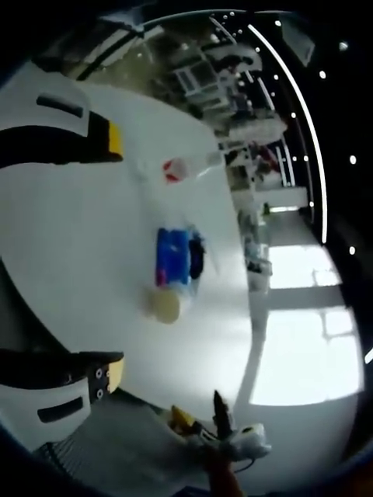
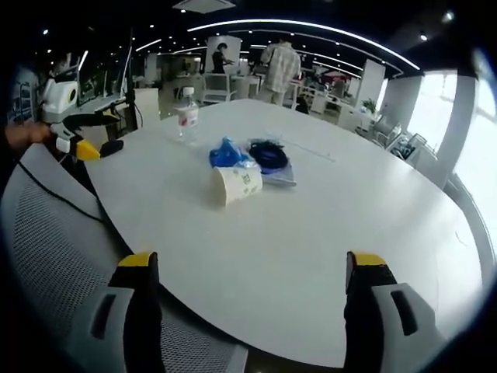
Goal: Arrange the tabletop items into an orderly group along one side of the table until the central work area is clear of visible clutter.
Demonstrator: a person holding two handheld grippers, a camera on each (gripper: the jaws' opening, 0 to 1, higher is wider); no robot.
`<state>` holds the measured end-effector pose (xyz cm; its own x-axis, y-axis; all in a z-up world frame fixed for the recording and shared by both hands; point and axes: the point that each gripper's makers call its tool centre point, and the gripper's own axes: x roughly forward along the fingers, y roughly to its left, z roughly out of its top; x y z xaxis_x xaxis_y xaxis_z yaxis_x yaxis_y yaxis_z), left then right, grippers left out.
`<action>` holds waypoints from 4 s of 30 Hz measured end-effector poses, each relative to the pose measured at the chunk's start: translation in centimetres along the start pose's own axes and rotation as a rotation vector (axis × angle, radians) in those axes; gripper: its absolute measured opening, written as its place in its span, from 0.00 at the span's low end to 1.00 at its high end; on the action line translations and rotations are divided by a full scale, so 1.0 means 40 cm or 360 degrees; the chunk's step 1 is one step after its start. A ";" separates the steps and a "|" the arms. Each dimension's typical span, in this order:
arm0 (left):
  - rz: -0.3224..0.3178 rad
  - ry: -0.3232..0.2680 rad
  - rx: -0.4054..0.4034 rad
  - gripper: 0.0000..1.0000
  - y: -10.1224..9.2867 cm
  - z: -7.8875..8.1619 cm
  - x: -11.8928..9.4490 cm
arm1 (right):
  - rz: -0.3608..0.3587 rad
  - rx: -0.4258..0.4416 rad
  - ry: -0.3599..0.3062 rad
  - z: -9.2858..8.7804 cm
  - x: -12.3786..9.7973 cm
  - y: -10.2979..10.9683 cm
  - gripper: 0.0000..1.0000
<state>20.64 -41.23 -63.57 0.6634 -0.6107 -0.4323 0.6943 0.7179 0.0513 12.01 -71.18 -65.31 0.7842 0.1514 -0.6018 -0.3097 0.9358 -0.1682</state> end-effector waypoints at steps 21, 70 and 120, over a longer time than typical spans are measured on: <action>-0.0015 0.0011 0.0036 0.99 -0.009 -0.002 0.005 | 0.0054 -0.0107 -0.0062 0.071 0.056 0.018 0.98; -0.0044 -0.0033 0.0045 0.99 -0.019 0.013 0.000 | 0.0118 -0.0261 -0.0152 0.160 0.208 0.088 0.81; -0.0090 0.0031 0.0053 0.94 -0.030 -0.010 0.008 | 0.0062 -0.0629 -0.0035 0.171 0.389 0.075 0.55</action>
<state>19.92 -42.16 -64.14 0.6175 -0.6434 -0.4526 0.7397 0.6706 0.0558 26.95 -63.85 -69.84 0.7778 0.1951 -0.5975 -0.5191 0.7355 -0.4355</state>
